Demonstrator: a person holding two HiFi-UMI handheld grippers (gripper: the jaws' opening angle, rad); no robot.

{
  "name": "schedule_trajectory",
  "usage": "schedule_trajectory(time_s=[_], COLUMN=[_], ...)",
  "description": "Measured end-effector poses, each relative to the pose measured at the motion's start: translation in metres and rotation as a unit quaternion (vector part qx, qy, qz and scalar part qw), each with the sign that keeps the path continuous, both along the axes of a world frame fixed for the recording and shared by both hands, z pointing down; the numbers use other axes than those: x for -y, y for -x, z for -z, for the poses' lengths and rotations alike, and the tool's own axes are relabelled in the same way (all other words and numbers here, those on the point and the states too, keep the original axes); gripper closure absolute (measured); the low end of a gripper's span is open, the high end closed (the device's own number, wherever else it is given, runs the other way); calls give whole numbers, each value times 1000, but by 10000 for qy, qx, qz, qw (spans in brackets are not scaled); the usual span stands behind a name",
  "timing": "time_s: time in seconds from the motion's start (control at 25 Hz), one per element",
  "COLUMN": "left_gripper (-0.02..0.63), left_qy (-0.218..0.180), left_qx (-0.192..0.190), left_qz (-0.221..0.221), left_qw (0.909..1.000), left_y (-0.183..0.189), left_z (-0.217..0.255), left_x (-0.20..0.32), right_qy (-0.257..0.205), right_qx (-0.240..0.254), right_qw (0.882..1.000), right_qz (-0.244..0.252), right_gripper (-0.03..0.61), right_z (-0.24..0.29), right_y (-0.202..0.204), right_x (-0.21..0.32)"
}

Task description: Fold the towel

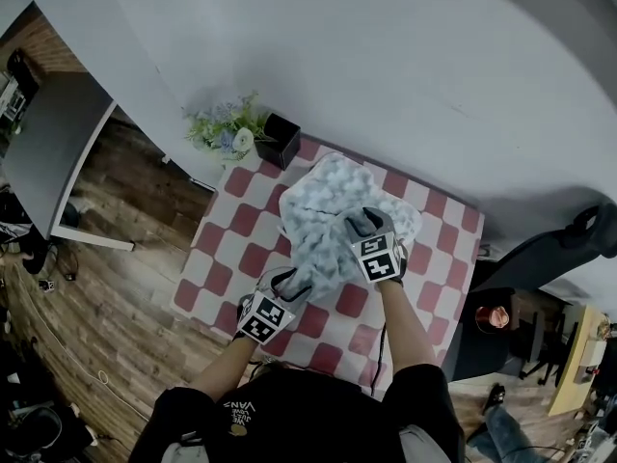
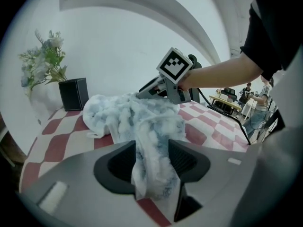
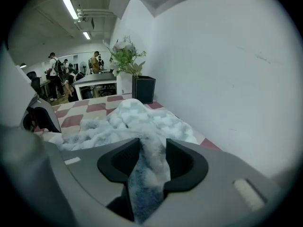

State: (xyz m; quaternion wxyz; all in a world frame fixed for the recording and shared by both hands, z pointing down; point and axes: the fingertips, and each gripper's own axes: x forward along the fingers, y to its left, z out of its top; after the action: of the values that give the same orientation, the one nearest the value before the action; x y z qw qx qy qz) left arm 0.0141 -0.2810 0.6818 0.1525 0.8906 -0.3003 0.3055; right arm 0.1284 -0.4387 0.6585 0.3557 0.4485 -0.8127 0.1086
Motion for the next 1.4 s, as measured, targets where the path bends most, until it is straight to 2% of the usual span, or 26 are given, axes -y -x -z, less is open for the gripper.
schedule_trajectory(time_s=[0.12, 0.16, 0.24, 0.32, 0.68, 0.8, 0.96, 1.12, 1.28, 1.4], left_gripper=[402, 427, 508, 552, 575, 575, 575, 580, 581, 581], left_qy=[104, 137, 162, 126, -476, -700, -964, -1157, -1360, -1427], left_qx=[13, 12, -35, -122, -667, -917, -1248, -1395, -1666, -1804], left_qz=[-28, -31, -18, 19, 522, 747, 988, 919, 909, 861], left_qw=[9999, 9999, 9999, 9998, 9953, 9905, 9825, 9791, 9724, 9694], left_y=[3, 4, 4, 5, 30, 48, 70, 83, 98, 111], left_z=[-4, -5, -5, 0, 46, 63, 90, 110, 130, 141], left_x=[-2, -3, -4, -2, 3, 2, 1, -11, -25, -42], right_qy=[47, 51, 4, -117, -680, -892, -1163, -1302, -1485, -1579], right_qx=[11, 27, 81, 161, 674, 1026, 1521, 1863, 2257, 2407], right_qw=[9999, 9999, 10000, 9998, 9924, 9828, 9633, 9457, 9270, 9175], right_qz=[89, 97, 56, -28, -778, -1252, -1879, -2322, -2603, -2744], right_gripper=[497, 529, 537, 538, 541, 543, 544, 545, 546, 546], right_z=[0, 1, 4, 14, 65, 82, 106, 113, 124, 133], right_y=[3, 3, 3, 2, -22, -41, -64, -79, -81, -77], right_x=[-4, -6, -11, -16, -62, -86, -124, -170, -218, -256])
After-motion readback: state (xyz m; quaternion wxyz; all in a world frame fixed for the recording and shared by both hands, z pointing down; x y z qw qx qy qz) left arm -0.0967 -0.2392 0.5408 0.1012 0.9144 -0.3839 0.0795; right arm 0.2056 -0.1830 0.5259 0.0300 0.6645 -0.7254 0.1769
